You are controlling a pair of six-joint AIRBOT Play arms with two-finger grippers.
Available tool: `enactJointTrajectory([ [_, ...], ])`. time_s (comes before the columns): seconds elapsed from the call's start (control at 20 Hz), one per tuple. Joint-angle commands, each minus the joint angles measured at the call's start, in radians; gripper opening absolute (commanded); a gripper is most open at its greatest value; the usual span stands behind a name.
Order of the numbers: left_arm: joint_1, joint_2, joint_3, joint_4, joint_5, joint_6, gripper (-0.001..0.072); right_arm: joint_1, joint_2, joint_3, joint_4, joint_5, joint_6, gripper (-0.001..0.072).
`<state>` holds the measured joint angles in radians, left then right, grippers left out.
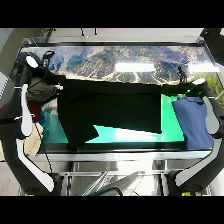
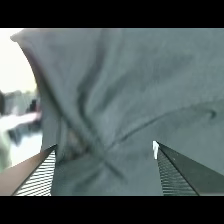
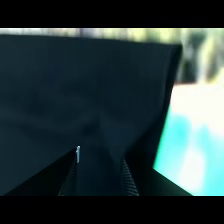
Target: Fold the shirts.
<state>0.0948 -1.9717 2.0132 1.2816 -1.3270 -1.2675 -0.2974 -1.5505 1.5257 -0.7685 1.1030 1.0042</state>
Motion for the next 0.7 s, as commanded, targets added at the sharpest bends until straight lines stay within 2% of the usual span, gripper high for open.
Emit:
enactJointTrajectory([
  [0.0,0.059,0.114,-0.141,0.006,-0.084,-0.106,0.0672,-0.053,0.099,-0.056,-0.197,0.187,0.133,0.0326],
  [0.2,0.117,0.301,-0.548,-0.046,-0.166,-0.098,0.0672,-0.157,0.273,-0.333,-0.196,0.215,0.134,0.0326],
  [0.45,0.145,0.495,-0.975,-0.054,-0.071,-0.081,0.0672,-0.201,0.433,-0.656,-0.150,0.154,0.111,0.0327],
  [0.65,0.110,0.527,-1.101,-0.056,0.031,-0.068,0.0672,-0.174,0.440,-0.752,-0.068,0.112,0.073,0.0327],
])
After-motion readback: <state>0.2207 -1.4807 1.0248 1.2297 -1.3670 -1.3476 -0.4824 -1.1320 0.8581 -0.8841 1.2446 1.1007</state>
